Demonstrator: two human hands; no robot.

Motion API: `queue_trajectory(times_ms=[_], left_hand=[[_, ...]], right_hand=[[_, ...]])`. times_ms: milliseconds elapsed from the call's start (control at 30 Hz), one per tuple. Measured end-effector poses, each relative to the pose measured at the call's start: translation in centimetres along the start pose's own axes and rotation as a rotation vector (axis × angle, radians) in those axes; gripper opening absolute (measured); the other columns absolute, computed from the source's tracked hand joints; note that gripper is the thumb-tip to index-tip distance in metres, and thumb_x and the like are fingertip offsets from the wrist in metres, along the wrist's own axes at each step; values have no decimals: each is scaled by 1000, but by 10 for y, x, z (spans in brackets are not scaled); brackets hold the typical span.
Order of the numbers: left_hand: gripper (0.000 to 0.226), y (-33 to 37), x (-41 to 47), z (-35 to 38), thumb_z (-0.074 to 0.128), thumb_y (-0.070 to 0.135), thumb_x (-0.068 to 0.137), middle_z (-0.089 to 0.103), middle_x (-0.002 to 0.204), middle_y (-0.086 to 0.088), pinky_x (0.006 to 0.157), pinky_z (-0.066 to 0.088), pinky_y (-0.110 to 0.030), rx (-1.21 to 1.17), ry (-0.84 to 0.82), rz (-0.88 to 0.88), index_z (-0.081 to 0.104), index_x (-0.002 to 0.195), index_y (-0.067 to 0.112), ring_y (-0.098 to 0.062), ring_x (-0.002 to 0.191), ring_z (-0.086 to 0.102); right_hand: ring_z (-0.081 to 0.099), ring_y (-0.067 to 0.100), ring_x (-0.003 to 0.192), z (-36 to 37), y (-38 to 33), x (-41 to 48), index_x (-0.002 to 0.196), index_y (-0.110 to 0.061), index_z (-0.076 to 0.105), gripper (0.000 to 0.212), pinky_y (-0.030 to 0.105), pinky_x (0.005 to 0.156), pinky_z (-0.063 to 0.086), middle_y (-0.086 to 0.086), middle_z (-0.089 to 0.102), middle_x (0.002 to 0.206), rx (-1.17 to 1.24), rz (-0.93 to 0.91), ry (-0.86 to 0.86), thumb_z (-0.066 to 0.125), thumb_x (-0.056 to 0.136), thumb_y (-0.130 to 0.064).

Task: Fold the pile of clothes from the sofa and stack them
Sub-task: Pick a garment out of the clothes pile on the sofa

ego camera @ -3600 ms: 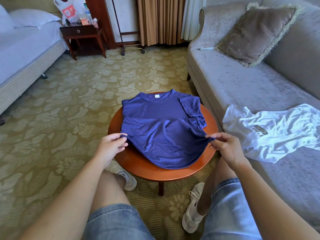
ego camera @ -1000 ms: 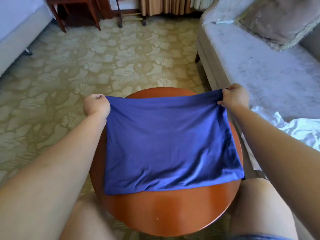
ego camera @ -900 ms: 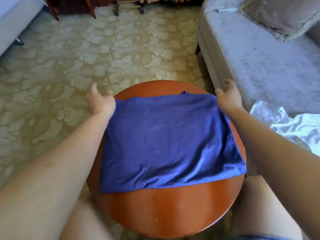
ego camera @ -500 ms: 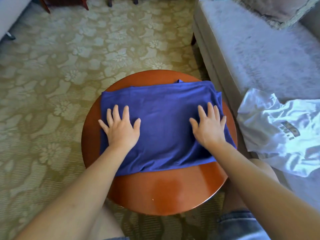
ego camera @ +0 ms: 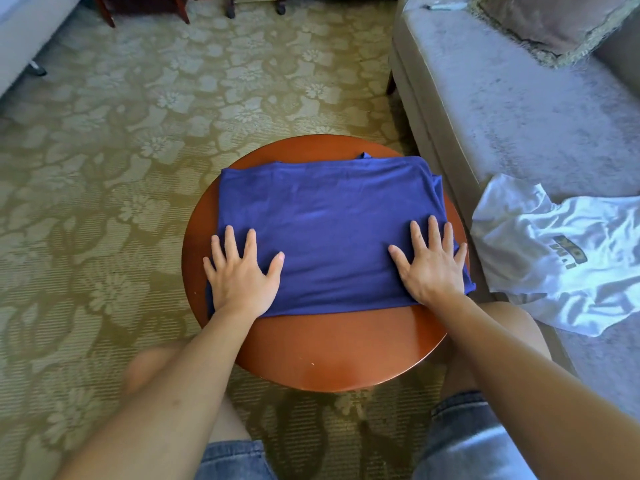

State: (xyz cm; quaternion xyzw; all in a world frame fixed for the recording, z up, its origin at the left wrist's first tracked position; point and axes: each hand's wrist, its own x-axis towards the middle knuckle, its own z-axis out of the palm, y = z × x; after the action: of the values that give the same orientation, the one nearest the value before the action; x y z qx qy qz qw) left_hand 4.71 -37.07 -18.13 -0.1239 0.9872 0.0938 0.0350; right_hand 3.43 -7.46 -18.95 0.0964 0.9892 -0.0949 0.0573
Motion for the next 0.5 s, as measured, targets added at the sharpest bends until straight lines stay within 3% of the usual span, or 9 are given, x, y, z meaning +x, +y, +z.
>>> queue_trajectory(times_ms=[300, 500], left_hand=[[76, -3, 2, 3, 27, 70, 91, 3, 163, -8, 119, 8, -49, 13, 22, -6, 18, 154, 26, -31, 149, 3], [68, -5, -4, 3, 32, 58, 97, 7, 162, -10, 118, 12, -45, -122, 110, -59, 21, 154, 22, -28, 147, 11]], right_hand=[[-5, 26, 149, 0, 0, 1, 153, -29, 14, 78, 53, 119, 1, 2, 1, 163, -12, -3, -1, 16, 89, -74], [-4, 27, 149, 3, 1, 0, 153, -28, 14, 80, 55, 119, 2, 3, 3, 163, -32, -17, 19, 14, 89, -75]])
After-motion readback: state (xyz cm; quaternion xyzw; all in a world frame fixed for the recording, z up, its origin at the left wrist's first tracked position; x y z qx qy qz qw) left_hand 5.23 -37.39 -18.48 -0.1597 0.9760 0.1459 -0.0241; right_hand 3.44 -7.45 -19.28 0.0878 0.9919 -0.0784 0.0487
